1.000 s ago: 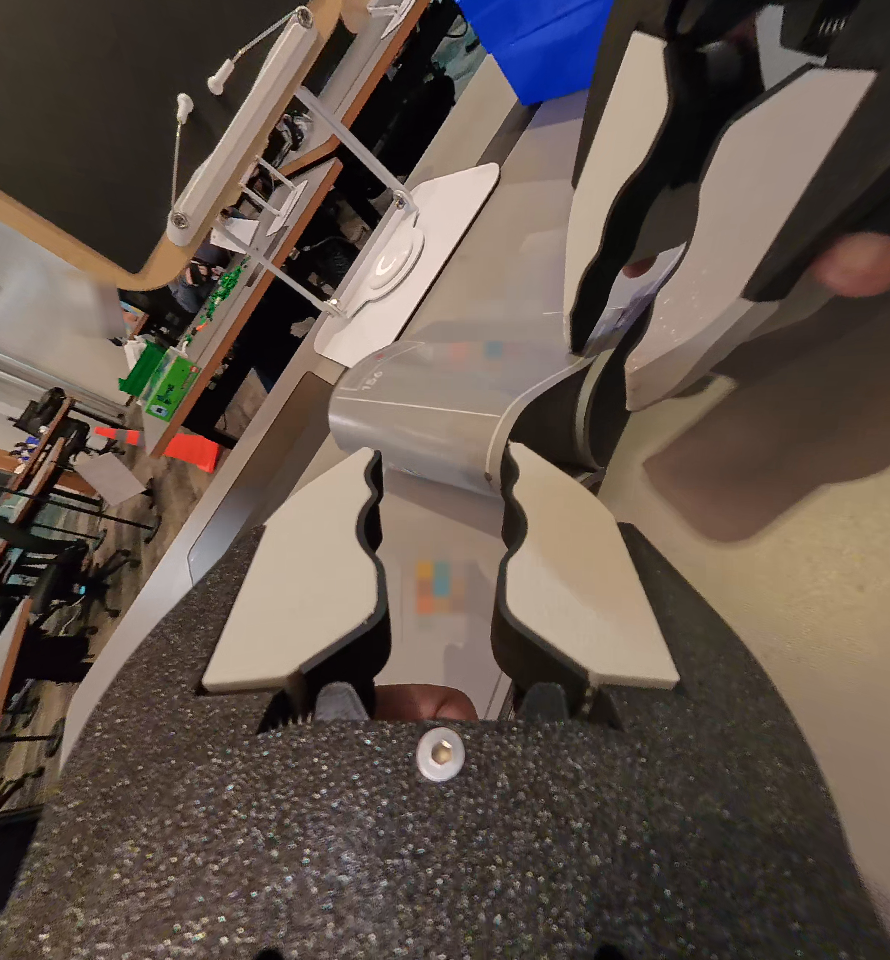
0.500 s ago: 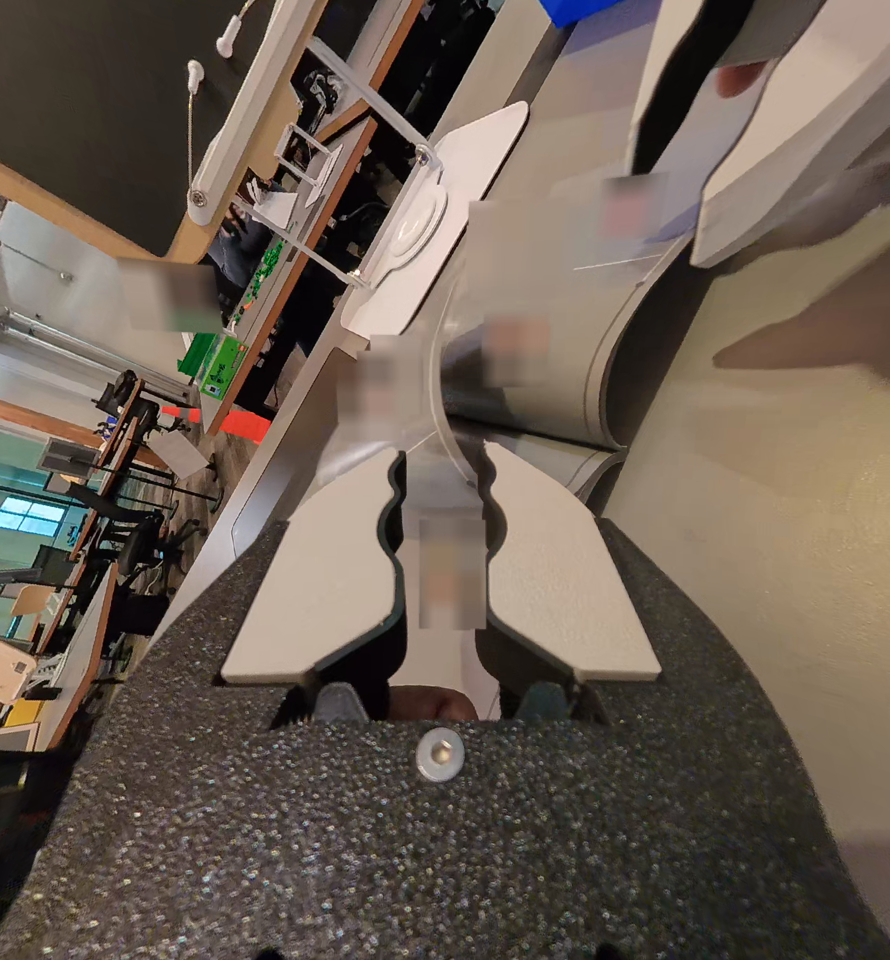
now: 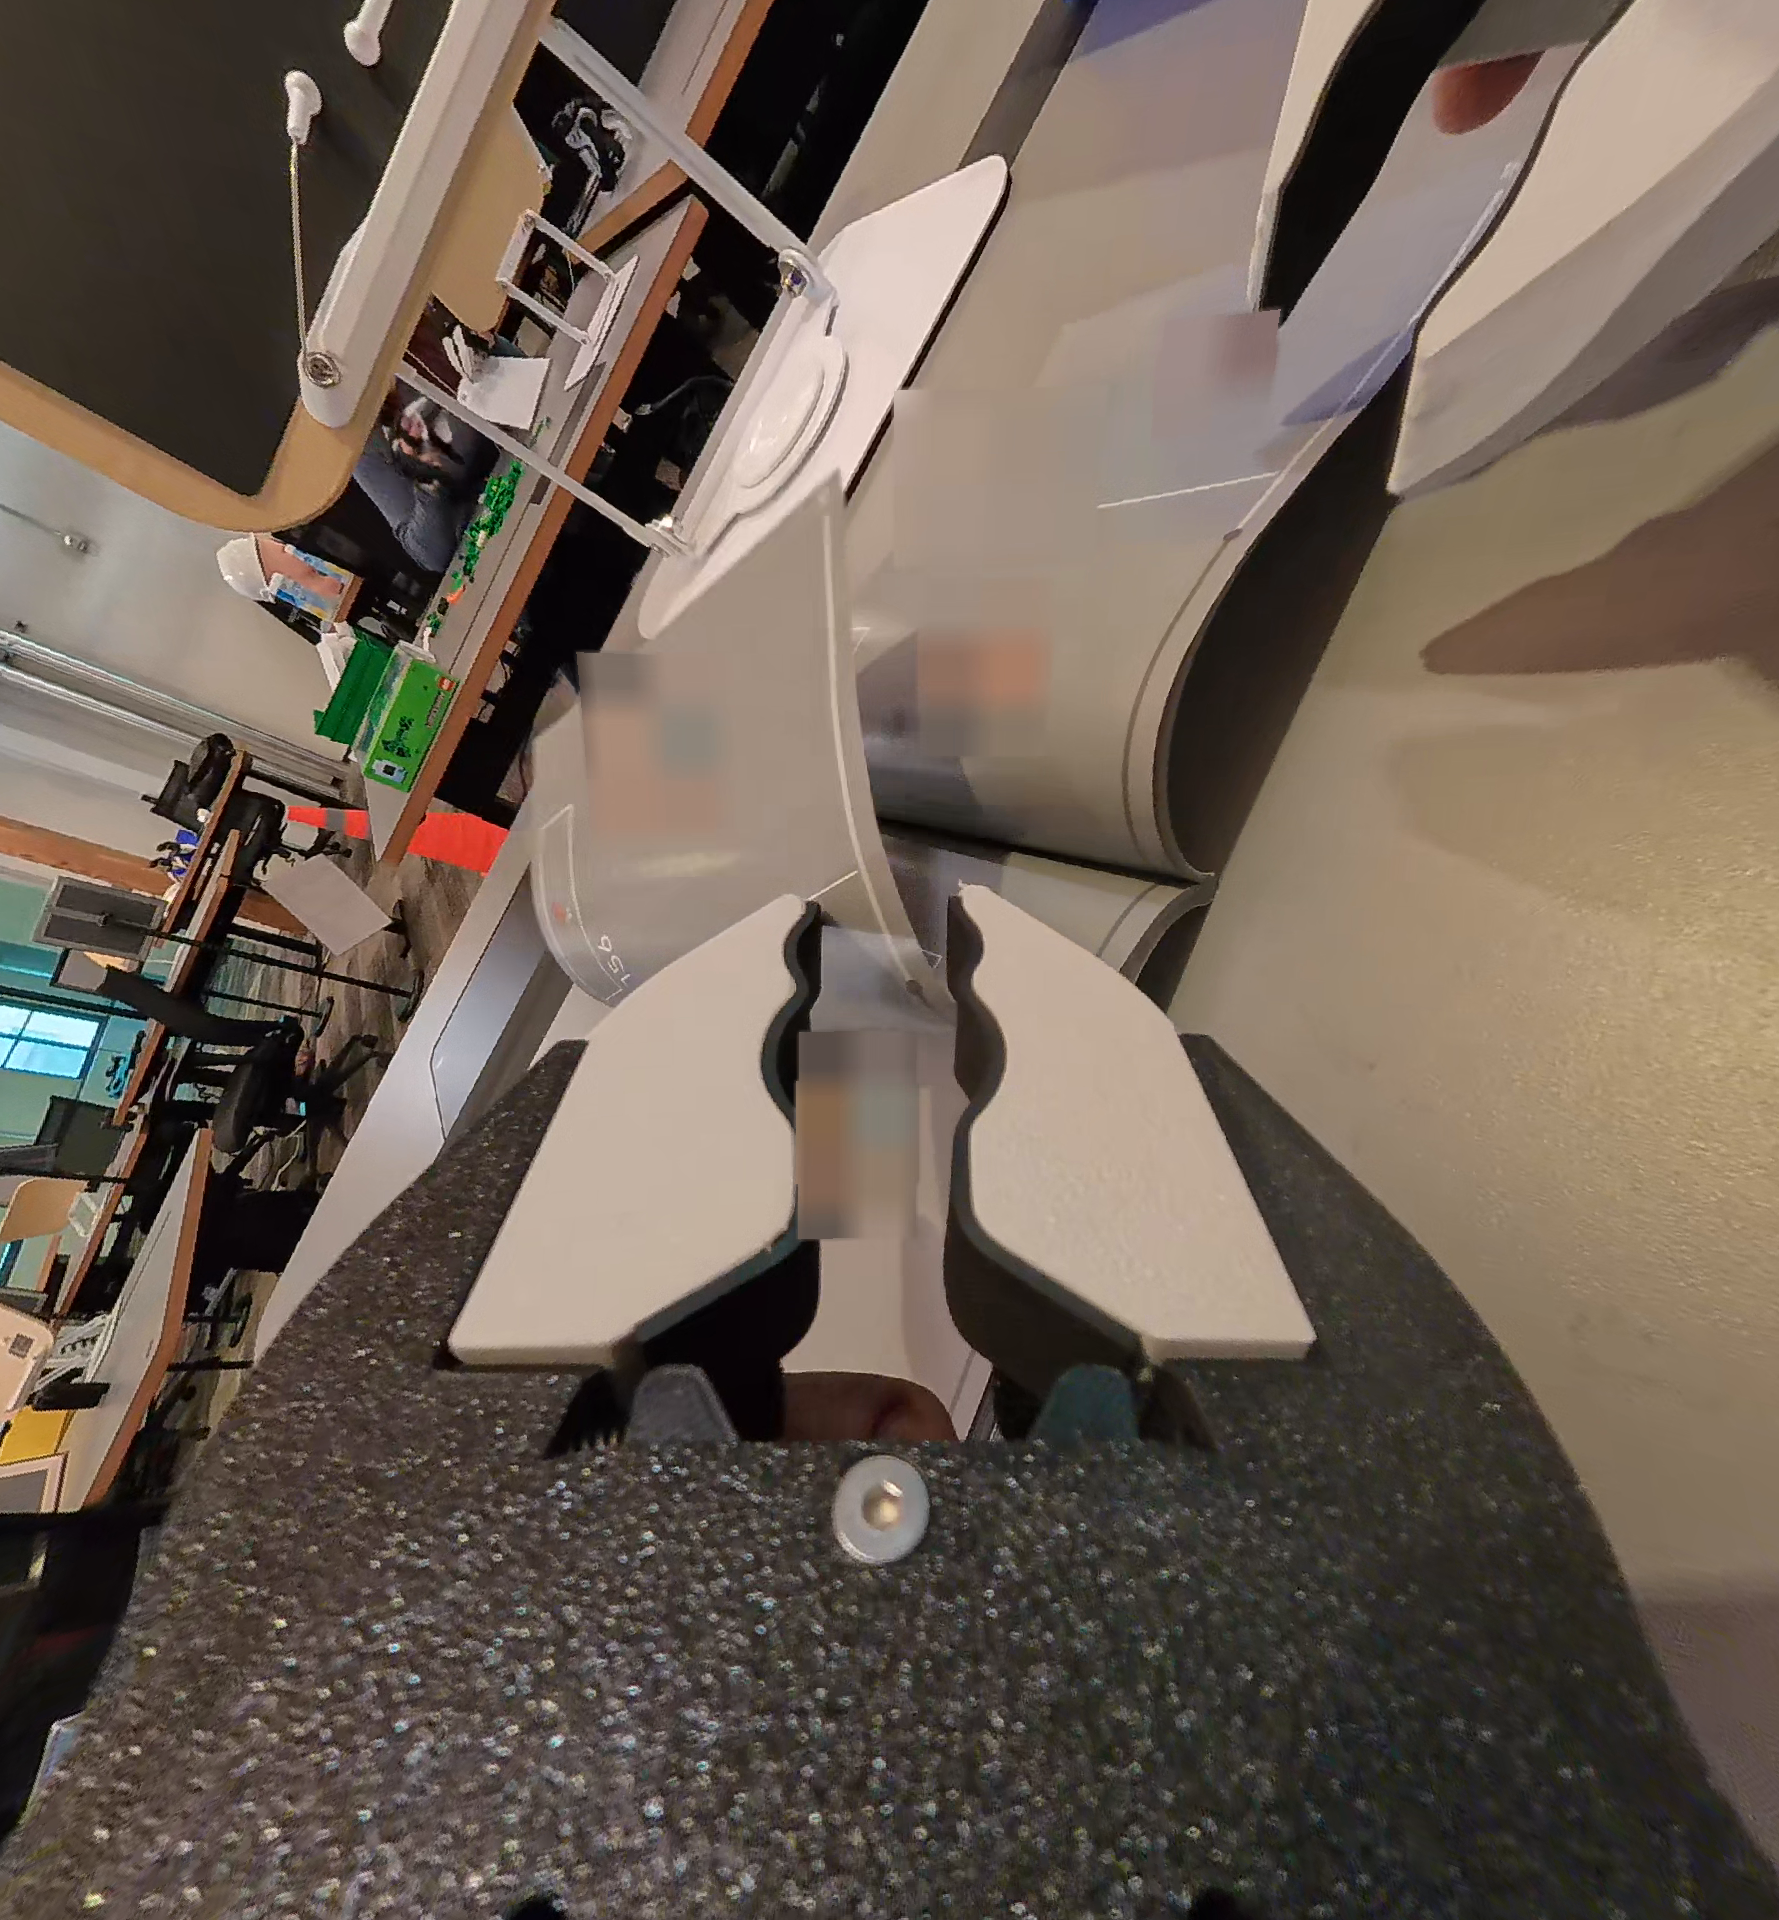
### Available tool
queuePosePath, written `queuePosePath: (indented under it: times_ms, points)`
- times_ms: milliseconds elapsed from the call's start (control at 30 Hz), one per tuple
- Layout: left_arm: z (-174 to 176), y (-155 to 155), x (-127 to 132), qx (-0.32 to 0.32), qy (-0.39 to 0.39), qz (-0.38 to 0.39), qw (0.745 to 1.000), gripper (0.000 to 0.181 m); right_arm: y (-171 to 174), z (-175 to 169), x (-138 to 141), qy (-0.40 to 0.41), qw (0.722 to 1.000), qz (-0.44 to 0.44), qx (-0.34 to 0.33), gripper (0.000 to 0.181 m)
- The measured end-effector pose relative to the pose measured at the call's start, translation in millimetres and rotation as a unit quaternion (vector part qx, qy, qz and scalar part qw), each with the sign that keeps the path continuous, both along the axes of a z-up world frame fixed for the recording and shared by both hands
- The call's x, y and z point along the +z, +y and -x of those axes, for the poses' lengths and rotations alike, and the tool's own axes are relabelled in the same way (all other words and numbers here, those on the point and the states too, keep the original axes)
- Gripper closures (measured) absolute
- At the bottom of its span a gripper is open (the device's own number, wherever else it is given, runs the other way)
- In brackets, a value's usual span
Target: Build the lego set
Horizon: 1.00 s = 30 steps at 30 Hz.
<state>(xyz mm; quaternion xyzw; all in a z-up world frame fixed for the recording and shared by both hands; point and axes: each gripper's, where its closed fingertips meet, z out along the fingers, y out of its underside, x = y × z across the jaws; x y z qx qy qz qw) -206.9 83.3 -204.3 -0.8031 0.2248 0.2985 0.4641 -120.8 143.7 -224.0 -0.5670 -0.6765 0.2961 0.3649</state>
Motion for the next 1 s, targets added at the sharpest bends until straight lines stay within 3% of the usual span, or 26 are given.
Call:
queuePosePath:
  times_ms: [1000]
  points:
    - [5.2, -0.8, 4.0, 0.011, -0.022, -0.011, 1.0, 0.158, -2.4, 0.6, -3.4, -0.003, 1.0, 0.001, 0.008, 0.138]
